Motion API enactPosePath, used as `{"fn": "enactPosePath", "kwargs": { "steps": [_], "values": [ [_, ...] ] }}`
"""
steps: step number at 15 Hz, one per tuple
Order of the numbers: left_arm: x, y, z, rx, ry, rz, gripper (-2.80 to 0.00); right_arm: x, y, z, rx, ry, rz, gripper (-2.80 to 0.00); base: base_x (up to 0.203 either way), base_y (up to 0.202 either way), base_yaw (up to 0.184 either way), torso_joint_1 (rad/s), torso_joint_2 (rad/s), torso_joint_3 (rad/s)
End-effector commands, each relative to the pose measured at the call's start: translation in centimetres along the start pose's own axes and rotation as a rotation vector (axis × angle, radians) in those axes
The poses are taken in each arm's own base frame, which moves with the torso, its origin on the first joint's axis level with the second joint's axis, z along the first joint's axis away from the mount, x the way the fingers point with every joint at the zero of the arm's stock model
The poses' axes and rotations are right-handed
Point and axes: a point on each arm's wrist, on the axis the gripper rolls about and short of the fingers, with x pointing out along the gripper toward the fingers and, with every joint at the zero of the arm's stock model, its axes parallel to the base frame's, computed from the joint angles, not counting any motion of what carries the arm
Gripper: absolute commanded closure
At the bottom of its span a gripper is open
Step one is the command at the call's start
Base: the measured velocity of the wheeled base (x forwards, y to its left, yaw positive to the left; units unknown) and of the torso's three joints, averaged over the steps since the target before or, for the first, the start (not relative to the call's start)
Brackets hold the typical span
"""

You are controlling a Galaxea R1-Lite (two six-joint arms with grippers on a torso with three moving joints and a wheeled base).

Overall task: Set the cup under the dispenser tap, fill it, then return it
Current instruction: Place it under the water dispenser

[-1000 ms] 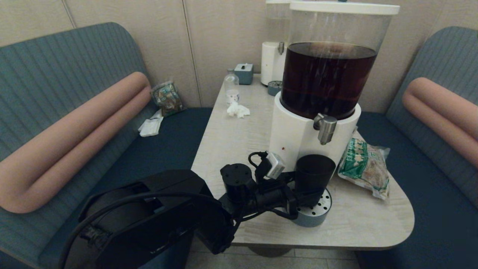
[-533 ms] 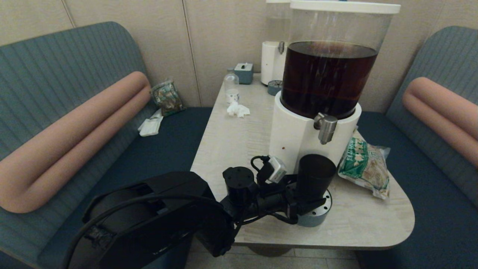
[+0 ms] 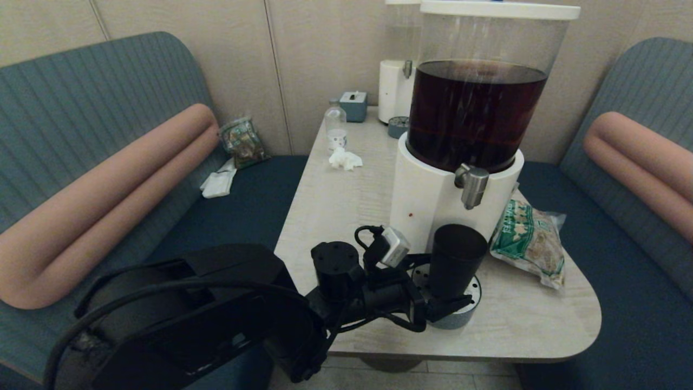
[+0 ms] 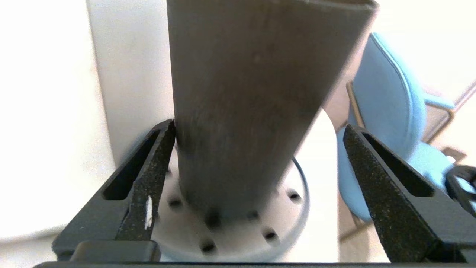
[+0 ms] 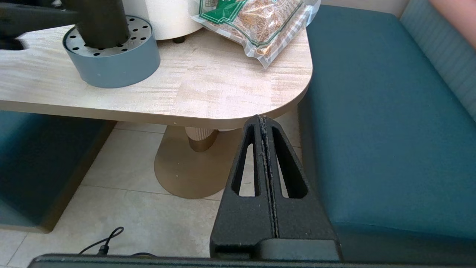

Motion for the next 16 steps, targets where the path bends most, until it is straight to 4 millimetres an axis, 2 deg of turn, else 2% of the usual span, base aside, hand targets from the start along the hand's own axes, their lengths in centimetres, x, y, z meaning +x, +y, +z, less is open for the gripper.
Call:
{"fn": "enactPosePath", "kwargs": {
  "steps": [1,8,12,13,16],
  "values": [
    [-1.5,-1.2,1.9,0.002,-0.002,-0.004,-2.80,0.0,0.0,0.0,-0.001,0.001,0.000,0.00,0.000,0.000,0.000,0.000,0.00,0.000],
    [-4.9,-3.5,3.7,-0.023,0.035,0.035,-2.80,0.0,0.0,0.0,-0.001,0.001,0.000,0.00,0.000,0.000,0.000,0.000,0.00,0.000],
    [-7.7,-5.6,6.3,-0.016,0.024,0.034,-2.80,0.0,0.0,0.0,0.001,0.000,0.000,0.00,0.000,0.000,0.000,0.000,0.00,0.000],
    [-8.7,-6.3,7.3,-0.009,0.011,0.033,0.00,0.0,0.0,0.0,0.000,-0.001,0.000,0.00,0.000,0.000,0.000,0.000,0.00,0.000],
    [-12.6,-8.9,11.0,0.021,-0.067,0.062,0.00,0.0,0.0,0.0,0.000,-0.001,0.000,0.00,0.000,0.000,0.000,0.000,0.00,0.000]
  ]
}}
